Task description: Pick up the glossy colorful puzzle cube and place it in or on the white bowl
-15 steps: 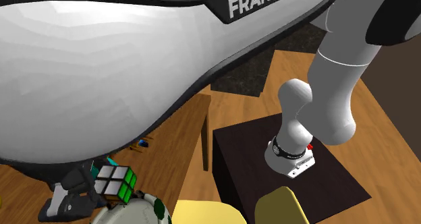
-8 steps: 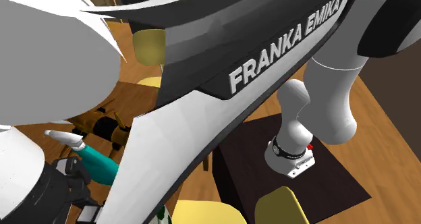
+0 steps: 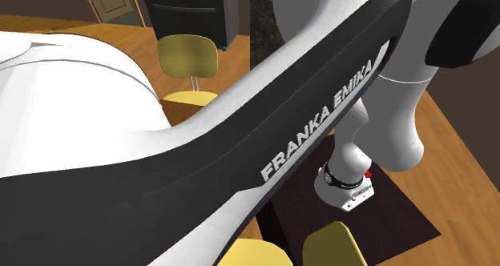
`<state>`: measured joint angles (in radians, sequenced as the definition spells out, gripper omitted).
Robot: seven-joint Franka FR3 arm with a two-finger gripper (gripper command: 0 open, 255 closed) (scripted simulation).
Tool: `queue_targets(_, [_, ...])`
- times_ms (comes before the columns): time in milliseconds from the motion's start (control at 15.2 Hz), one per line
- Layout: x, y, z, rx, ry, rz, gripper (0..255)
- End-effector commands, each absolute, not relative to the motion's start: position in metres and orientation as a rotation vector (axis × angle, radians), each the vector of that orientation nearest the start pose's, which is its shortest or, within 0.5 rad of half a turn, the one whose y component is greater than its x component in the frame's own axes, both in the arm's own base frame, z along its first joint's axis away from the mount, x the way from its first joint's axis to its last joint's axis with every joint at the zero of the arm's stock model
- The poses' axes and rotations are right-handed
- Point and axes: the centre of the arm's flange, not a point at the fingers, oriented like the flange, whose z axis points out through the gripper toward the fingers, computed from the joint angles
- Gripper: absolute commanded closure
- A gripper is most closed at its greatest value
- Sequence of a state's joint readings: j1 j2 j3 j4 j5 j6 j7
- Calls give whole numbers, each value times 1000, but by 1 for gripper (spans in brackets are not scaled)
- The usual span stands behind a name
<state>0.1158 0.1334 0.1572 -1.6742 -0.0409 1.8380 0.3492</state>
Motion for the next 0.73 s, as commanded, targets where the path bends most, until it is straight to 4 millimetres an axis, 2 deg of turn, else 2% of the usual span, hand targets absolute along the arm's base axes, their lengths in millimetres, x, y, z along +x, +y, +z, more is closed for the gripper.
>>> queue_targets(0, [587,156,511,-3147,107,-58,255])
queue_targets(198, [587,156,494,-3147,107,-58,255])
queue_targets(660, [587,156,494,-3147,107,-58,255])
